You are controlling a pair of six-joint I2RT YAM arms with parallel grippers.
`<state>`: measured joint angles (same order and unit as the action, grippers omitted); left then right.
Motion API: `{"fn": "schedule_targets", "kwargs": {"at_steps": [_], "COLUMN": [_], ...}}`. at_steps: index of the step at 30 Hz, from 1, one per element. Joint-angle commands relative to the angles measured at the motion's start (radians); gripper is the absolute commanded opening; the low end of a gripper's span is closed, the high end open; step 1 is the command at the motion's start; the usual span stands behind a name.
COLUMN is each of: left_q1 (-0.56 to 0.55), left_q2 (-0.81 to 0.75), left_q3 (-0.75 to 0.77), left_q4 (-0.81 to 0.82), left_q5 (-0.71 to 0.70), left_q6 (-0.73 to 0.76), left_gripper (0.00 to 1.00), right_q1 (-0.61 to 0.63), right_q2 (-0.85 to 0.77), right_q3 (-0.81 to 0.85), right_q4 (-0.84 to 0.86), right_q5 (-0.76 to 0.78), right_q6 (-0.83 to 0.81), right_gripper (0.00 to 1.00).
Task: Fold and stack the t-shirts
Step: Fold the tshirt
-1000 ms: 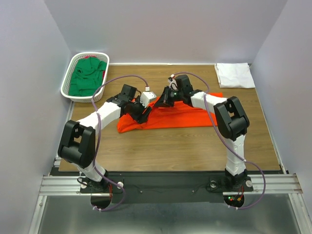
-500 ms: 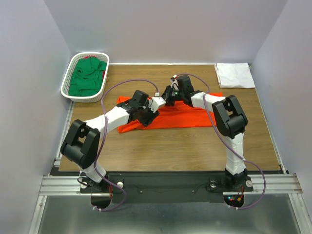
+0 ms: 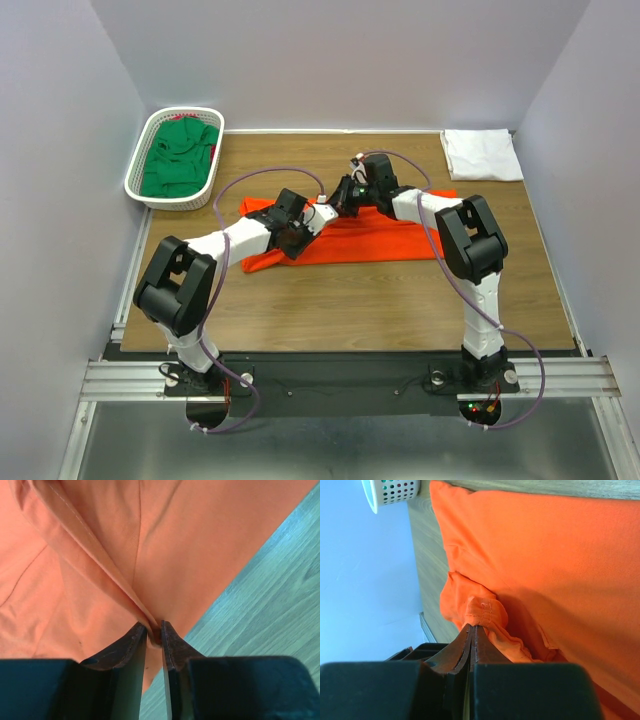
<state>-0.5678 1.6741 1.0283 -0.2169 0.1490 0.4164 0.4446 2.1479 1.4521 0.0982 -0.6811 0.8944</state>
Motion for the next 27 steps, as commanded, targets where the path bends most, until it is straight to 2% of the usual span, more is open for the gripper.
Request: {"fn": "schedule_targets", "kwargs": {"at_steps": [1,5,11,20,22,25,27], "left_q1": [0.002,0.019,0.072,0.143,0.155,0.164,0.163], "left_q2": [-0.062,-0.065,-0.031,0.062,0.096,0.095,0.055], "left_q3": [0.047,0.072,0.150,0.294,0.347,0.386,0.340], "left_q4": [-0.051,-0.082,-0.144,-0.164,-0.203,-0.283,-0.289], "left_q5": [-0.009,-0.012,0.024,0.004,0.023,0.145,0.237], "left_q6": [0.013,0.045,0.091,0.168,0.182,0.188,0.158], "left_gripper": [0.29,0.25,0.25,0.01,0.02,0.35,0.60], "right_q1": [-0.010,-0.010,-0.010,-0.015,-0.018,-0.021,-0.023], "right_q2": [0.003,0.004,0.006,0.010,0.009,0.012,0.015], "right_q3": [0.002,-0.001,-0.004,-0.002,-0.004,-0.004,-0.006], "right_q4": [0.066,0.067,0.069,0.072,0.074,0.074,0.074], "right_q5": [-0.008,-0.011,-0.012,-0.015,-0.014,-0.015,-0.018], "right_q6": [0.001,-0.003,-0.008,-0.009,-0.009,-0.008,-0.006], "right_gripper": [0.01,0.00,0.01,0.01,0.01,0.01,0.01]}}
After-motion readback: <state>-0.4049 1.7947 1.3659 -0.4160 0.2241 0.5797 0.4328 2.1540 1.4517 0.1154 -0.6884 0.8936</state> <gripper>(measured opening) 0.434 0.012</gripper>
